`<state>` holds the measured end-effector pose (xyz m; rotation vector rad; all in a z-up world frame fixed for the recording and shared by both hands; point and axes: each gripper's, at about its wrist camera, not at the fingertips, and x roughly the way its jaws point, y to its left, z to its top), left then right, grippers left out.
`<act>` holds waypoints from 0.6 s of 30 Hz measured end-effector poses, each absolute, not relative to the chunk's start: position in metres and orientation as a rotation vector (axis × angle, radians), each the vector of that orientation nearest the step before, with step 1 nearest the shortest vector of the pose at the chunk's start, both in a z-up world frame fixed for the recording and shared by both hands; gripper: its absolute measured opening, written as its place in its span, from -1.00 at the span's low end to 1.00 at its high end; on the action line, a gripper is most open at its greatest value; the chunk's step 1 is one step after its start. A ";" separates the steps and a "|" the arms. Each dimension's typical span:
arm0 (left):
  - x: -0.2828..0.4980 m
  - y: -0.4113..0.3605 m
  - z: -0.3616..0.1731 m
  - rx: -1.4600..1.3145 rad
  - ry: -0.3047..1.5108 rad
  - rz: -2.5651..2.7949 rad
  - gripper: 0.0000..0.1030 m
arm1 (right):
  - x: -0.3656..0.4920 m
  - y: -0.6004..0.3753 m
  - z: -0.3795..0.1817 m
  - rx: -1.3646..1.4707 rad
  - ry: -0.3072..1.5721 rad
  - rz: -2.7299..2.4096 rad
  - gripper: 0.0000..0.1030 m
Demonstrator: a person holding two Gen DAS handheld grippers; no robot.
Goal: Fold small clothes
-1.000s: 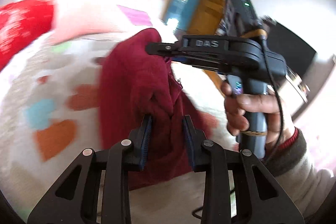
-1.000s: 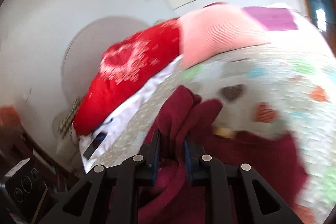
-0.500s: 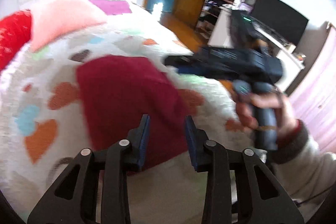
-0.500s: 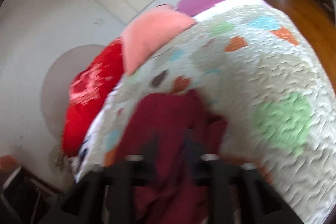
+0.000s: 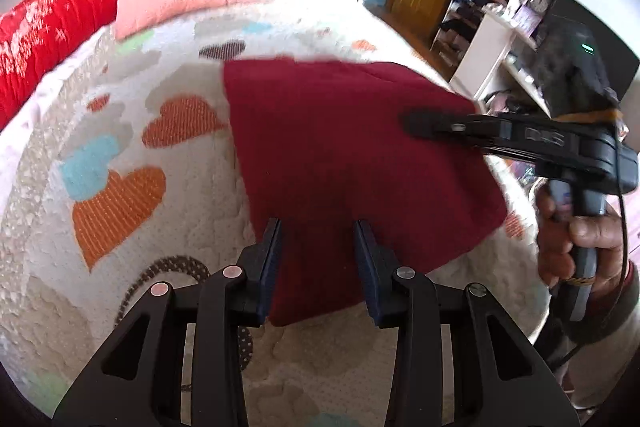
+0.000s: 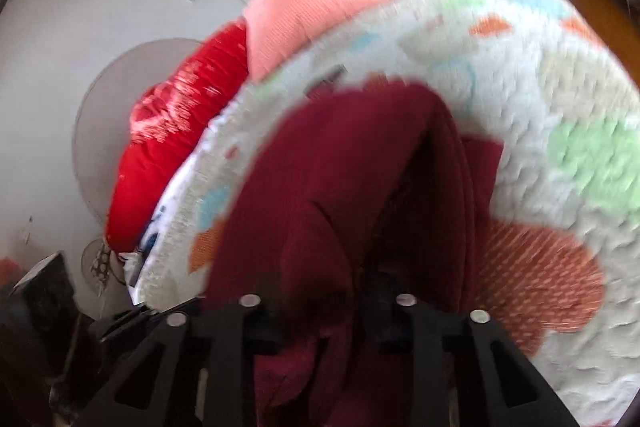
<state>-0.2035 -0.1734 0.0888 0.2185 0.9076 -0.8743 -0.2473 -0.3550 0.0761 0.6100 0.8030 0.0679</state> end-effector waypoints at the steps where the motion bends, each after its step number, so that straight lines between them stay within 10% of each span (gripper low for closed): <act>1: -0.204 -0.174 0.093 0.221 0.896 -0.876 -0.32 | -0.255 -0.354 0.089 0.573 0.775 0.067 -0.50; 18: -0.198 -0.213 0.081 0.281 0.865 -0.789 -0.28 | -0.268 -0.362 0.108 0.389 0.724 -0.079 -0.20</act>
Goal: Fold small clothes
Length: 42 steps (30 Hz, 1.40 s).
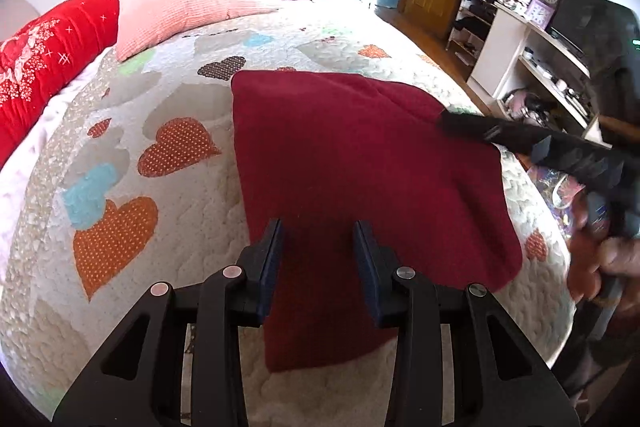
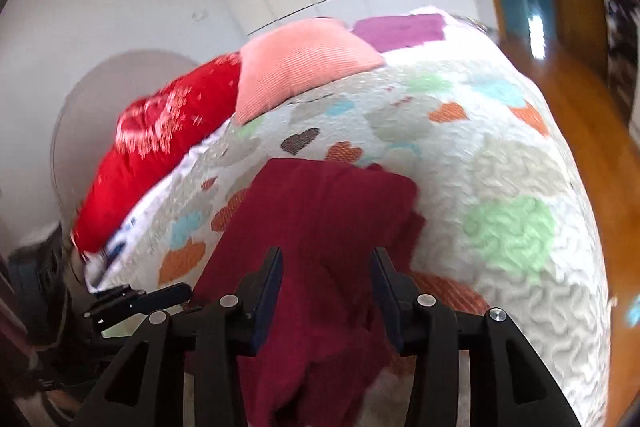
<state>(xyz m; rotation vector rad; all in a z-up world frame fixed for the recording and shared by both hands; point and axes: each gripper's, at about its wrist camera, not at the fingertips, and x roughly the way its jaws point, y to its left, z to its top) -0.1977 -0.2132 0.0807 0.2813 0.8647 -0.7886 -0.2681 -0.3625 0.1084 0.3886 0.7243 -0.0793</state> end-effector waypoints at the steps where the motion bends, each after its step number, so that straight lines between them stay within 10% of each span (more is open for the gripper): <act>1: -0.198 -0.215 0.080 0.284 0.856 -0.785 -0.19 | -0.260 -0.358 0.103 0.359 0.756 -0.088 -0.27; 8: -0.193 -0.223 0.073 0.294 0.849 -0.758 0.11 | -0.219 -0.375 0.057 0.266 0.839 -0.187 -0.34; 29: -0.201 -0.210 0.075 0.259 0.880 -0.732 0.12 | -0.282 -0.336 0.073 0.280 0.852 -0.203 -0.25; 35: -0.181 -0.194 0.086 0.149 0.887 -0.764 0.16 | -0.301 -0.365 0.088 0.536 0.708 -0.170 0.39; 42: -0.142 -0.193 0.062 -0.012 1.047 -0.827 0.42 | -0.278 -0.395 0.061 0.644 0.771 -0.149 0.45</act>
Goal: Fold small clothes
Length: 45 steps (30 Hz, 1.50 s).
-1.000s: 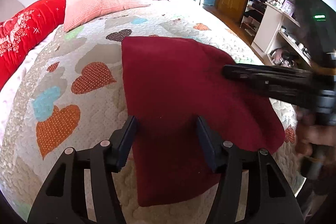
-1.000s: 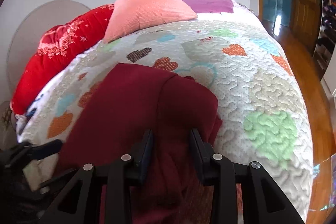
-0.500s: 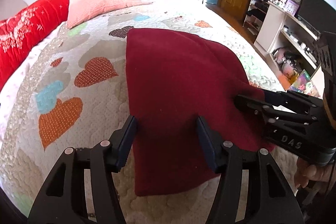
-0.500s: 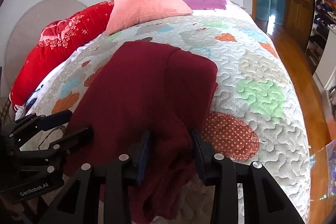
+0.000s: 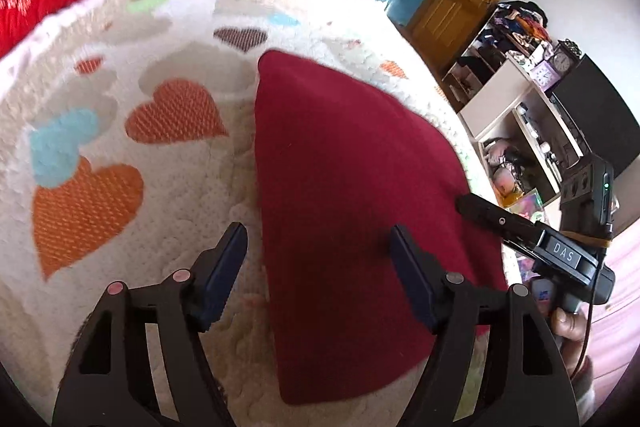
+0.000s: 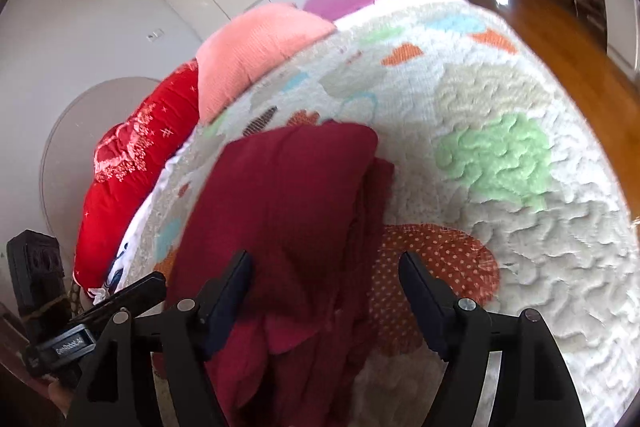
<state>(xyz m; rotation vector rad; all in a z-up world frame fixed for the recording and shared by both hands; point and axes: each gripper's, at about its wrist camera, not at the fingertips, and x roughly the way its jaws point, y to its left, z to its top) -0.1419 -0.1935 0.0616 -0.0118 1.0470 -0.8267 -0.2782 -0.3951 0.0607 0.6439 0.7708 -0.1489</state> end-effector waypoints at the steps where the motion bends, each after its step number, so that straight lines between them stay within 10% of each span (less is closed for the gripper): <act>1: -0.140 -0.195 0.059 -0.027 1.055 -0.844 0.43 | -0.274 -0.399 0.055 0.666 0.774 -0.132 0.47; 8: -0.132 -0.210 0.040 -0.090 1.090 -0.895 0.60 | -0.246 -0.399 0.026 0.753 0.758 0.004 0.40; 13: -0.136 -0.198 0.061 -0.057 1.050 -0.930 0.22 | -0.243 -0.386 0.046 0.709 0.739 0.008 -0.03; 30: -0.120 -0.109 0.065 -0.017 0.978 -0.698 0.21 | -0.198 -0.312 0.051 0.642 0.839 0.078 0.19; 45: -0.136 -0.110 0.084 0.110 0.864 -0.567 0.21 | -0.203 -0.244 0.063 0.087 0.852 0.007 -0.01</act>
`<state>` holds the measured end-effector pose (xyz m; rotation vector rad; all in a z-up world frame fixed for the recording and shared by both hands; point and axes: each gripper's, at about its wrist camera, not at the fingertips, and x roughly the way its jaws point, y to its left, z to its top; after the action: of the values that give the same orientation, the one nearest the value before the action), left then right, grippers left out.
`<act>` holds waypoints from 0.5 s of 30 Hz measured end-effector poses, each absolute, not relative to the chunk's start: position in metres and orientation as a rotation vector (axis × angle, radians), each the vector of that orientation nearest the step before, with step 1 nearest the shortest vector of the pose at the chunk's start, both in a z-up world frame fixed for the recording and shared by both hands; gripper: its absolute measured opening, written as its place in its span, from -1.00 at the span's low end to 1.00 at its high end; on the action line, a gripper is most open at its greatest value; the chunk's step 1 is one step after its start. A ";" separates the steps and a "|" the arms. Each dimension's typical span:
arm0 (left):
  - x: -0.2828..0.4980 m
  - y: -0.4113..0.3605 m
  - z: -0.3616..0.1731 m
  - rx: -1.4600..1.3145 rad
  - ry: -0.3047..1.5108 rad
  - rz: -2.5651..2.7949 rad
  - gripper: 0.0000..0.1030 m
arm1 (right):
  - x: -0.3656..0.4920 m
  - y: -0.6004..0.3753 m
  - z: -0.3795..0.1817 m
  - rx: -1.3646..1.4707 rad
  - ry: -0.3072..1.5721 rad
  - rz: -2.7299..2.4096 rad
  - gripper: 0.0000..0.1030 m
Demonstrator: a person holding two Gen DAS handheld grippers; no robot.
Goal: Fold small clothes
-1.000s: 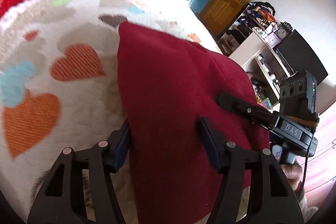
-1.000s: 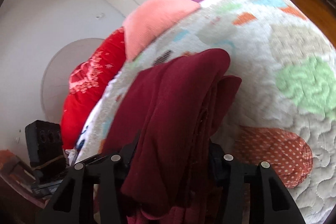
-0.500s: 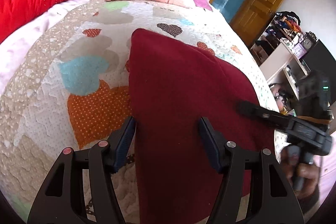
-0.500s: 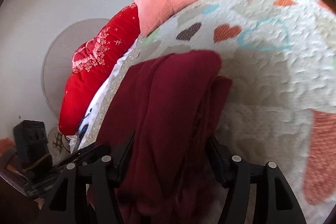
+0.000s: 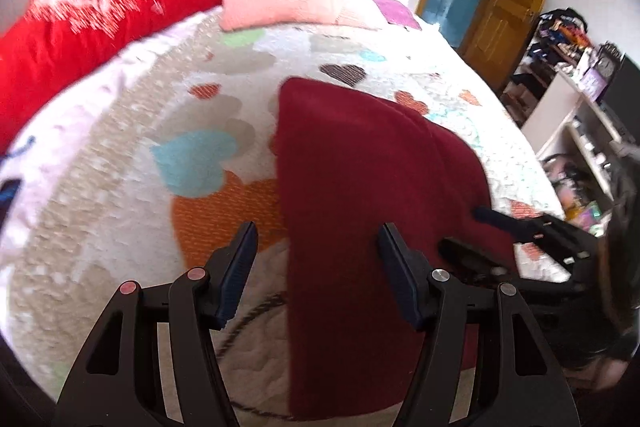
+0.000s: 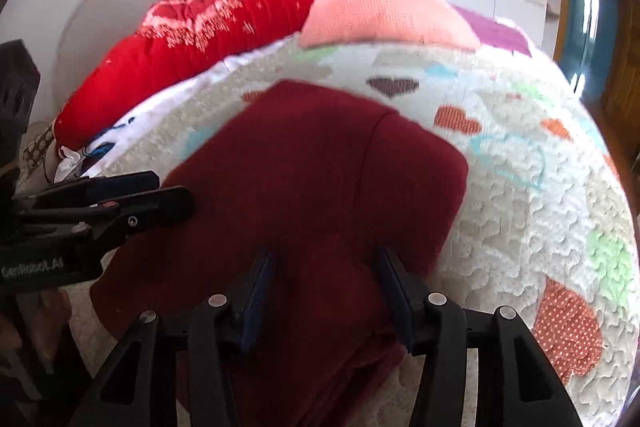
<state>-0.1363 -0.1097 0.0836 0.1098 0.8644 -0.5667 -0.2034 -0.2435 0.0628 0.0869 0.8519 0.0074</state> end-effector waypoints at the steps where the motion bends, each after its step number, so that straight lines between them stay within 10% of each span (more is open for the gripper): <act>1: -0.138 -0.108 0.086 0.124 0.851 -0.546 0.21 | -0.207 -0.245 0.068 0.085 0.854 0.006 -0.01; 15: -0.177 -0.088 0.124 0.133 0.679 -0.432 0.21 | -0.259 -0.216 0.138 0.076 0.611 -0.074 0.33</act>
<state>-0.1767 -0.0885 0.1241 0.1333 0.6789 -0.4319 -0.2594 -0.2155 0.1381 0.0757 0.6114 -0.0739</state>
